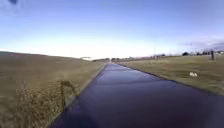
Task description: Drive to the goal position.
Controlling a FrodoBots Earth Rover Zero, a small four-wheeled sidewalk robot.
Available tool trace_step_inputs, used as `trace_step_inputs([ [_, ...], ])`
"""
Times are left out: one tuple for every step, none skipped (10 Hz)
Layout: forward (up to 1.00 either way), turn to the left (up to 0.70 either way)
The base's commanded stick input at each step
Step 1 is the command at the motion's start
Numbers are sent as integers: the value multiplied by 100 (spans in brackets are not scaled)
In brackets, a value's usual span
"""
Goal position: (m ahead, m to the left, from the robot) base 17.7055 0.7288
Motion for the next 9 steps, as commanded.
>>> trace_step_inputs([
  [100,-27],
  [100,0],
  [100,0],
  [100,0],
  [100,0],
  [100,0],
  [100,0],
  [100,0],
  [100,0],
])
